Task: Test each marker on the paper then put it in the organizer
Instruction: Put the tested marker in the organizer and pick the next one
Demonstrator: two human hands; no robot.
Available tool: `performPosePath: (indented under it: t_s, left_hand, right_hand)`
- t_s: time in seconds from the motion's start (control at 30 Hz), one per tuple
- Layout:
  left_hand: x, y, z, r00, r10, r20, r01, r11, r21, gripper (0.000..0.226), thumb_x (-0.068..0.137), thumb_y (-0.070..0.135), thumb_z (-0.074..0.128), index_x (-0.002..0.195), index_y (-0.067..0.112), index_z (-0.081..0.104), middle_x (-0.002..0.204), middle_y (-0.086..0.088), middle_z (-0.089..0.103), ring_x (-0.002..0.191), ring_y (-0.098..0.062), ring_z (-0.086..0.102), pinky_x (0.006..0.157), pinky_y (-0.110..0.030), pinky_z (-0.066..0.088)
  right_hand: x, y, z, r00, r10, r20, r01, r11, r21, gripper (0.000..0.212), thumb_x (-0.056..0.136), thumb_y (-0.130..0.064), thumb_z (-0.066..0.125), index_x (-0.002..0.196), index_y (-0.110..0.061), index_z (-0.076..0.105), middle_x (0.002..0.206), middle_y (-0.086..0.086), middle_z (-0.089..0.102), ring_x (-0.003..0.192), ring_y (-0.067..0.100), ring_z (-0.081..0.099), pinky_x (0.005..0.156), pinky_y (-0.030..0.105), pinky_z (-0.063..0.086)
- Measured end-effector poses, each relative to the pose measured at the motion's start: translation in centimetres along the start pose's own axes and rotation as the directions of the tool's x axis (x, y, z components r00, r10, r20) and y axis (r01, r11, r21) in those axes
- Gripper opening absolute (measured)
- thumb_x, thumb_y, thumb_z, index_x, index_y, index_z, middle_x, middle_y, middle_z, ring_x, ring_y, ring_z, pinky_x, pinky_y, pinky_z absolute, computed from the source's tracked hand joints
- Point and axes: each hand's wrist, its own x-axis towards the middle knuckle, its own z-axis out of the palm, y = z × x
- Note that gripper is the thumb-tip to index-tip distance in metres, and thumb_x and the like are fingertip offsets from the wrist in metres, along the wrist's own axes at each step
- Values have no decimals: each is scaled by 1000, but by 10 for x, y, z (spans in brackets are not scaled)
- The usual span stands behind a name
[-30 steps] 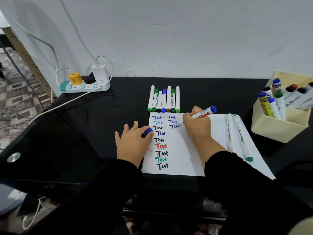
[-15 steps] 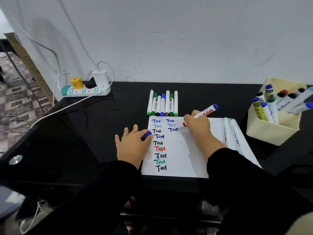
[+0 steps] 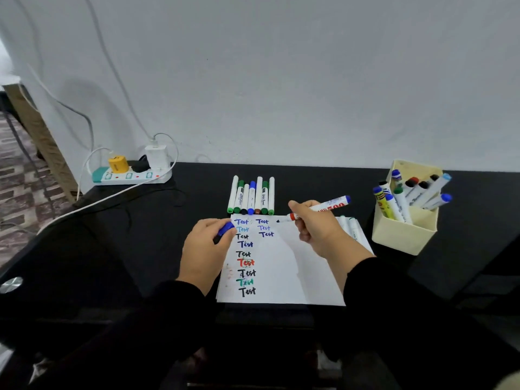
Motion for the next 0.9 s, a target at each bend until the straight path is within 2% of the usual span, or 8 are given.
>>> performPosePath:
  t_s: [0.07,0.17,0.23,0.33,0.4,0.67,0.8,0.9]
  left_hand:
    - [-5,15,-5,994,-8,105,22,991,-135,38,92,33,56,128,22,56,113,4,54,102,-8,51,87,-22,39]
    - [-13,37,-12,964,-94,249,186,907,-377,41,88,27,63,128,24,56,115,5,58,100,-9,56,85,-22,45]
    - [-17,48,-16,937,-129,324,279,834,-476,34,85,25,67,118,26,60,112,7,63,99,-9,59,87,-24,46]
    - [-23,58,-22,905,-128,405,340,791,-509,13,81,24,71,92,29,67,102,2,71,99,-17,65,98,-39,48]
    - [-25,63,-27,903,-111,414,336,785,-521,10,79,25,73,87,29,69,98,2,72,99,-18,65,98,-42,48]
    - [-34,76,-38,921,-11,390,247,790,-561,6,82,24,70,82,29,71,82,9,73,90,-8,64,86,-24,47]
    - [-31,80,-38,932,8,361,183,851,-493,15,88,30,62,77,25,70,85,8,70,85,-7,57,69,-14,40]
    - [-26,88,-36,936,-9,351,182,867,-464,19,92,29,57,78,21,69,82,9,66,79,-10,52,58,-11,38]
  right_hand:
    - [-9,-3,-2,999,-26,46,23,998,57,23,89,-20,66,71,-17,52,60,2,46,50,10,35,44,19,31]
    - [-25,-12,-4,995,-73,71,62,987,146,19,88,-18,66,72,-14,57,59,1,48,50,9,35,46,18,29]
    - [-37,-19,-4,996,-84,29,75,972,221,24,89,-25,64,70,-14,57,51,-1,47,45,7,35,45,18,26]
    - [-51,-27,-2,991,-127,-40,133,970,203,30,91,-26,61,66,-12,54,49,0,46,41,8,34,41,18,26]
    - [-59,-31,2,984,-167,-61,173,976,132,31,92,-23,59,64,-12,50,51,1,46,42,8,34,42,18,29]
    - [-78,-35,16,978,-195,-77,197,980,12,33,93,-20,57,63,-13,45,49,-2,48,46,8,38,46,19,33]
    - [-80,-35,21,990,-132,-59,136,987,86,27,94,-15,52,68,-13,45,33,-11,47,46,7,38,49,19,32]
    - [-77,-37,24,993,-78,-90,91,984,155,22,92,-11,48,71,-13,44,35,-7,48,40,6,35,43,18,28]
